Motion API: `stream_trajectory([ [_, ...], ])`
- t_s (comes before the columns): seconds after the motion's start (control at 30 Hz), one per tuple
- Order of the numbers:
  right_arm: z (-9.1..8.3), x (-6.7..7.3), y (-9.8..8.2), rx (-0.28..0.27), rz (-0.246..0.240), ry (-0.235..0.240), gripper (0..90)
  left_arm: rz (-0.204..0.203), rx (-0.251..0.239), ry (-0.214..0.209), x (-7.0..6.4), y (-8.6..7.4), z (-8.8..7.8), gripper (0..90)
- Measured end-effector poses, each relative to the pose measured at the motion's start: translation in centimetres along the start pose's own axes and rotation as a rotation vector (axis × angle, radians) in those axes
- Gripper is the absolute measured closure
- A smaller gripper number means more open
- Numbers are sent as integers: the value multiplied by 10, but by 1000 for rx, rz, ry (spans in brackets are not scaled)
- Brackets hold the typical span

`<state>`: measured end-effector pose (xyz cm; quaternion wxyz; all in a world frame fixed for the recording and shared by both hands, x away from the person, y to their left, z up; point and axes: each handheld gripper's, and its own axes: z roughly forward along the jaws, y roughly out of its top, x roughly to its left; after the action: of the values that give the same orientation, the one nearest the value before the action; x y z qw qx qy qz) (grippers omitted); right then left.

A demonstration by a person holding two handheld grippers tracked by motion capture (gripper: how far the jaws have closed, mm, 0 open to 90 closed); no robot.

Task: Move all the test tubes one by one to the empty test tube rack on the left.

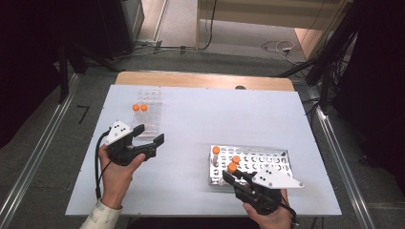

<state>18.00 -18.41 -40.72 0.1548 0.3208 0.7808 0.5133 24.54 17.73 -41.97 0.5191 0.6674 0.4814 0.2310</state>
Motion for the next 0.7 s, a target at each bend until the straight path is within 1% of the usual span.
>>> stream_trajectory([
  [0.13,9,6,0,13,-16,18,720,3,3,-6,-1,0,1,202],
  [0.27,19,9,-1,12,-30,38,720,6,2,-13,-3,0,1,201],
  [0.37,26,10,-1,23,-30,45,720,10,-4,-20,-5,0,1,194],
  [0.57,41,16,1,38,-48,59,719,20,-10,-35,-10,1,0,194],
  [0.63,45,18,2,41,-50,63,719,23,-11,-46,-12,1,0,194],
  [0.7,50,19,2,46,-54,63,720,25,-9,-65,-15,2,-1,194],
])
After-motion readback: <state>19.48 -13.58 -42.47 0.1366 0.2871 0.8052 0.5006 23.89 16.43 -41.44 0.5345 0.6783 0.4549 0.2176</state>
